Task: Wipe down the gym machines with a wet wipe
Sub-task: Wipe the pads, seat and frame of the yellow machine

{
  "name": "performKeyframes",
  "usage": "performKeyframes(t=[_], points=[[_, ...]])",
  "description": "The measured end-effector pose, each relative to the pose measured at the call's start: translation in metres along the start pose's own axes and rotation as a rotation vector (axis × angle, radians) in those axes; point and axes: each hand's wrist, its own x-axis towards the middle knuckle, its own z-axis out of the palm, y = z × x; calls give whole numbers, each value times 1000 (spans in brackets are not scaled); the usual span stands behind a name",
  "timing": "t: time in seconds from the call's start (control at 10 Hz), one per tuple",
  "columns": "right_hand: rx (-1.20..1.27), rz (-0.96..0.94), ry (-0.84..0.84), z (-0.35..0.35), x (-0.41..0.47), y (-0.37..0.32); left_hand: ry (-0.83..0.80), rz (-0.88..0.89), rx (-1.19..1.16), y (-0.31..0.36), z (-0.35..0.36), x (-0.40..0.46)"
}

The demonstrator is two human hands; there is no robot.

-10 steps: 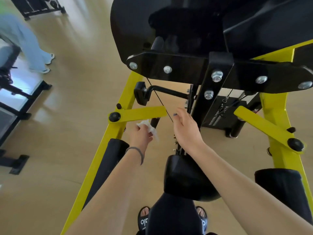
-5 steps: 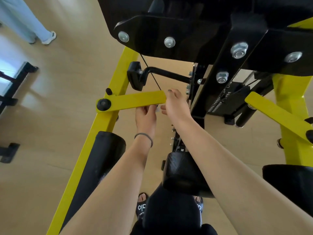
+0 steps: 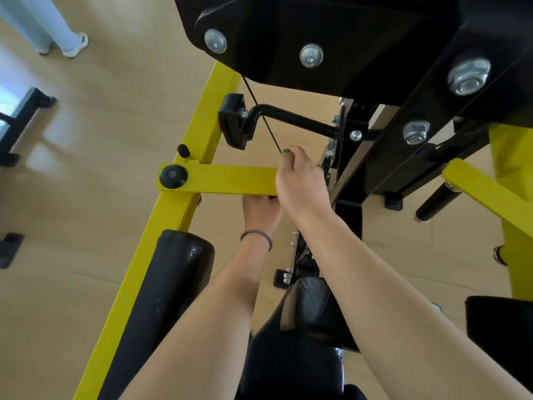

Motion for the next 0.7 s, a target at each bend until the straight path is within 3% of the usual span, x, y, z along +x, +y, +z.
performKeyframes(t=[0.2, 0.5, 0.7], points=[[-16, -14, -86, 5, 0, 1, 20, -71, 28, -13, 1, -3], [-45, -17, -69, 3, -2, 0, 155, -230, 81, -45, 8, -15], [-37, -20, -87, 3, -3, -2, 113, -36, -139, -19, -3, -36]])
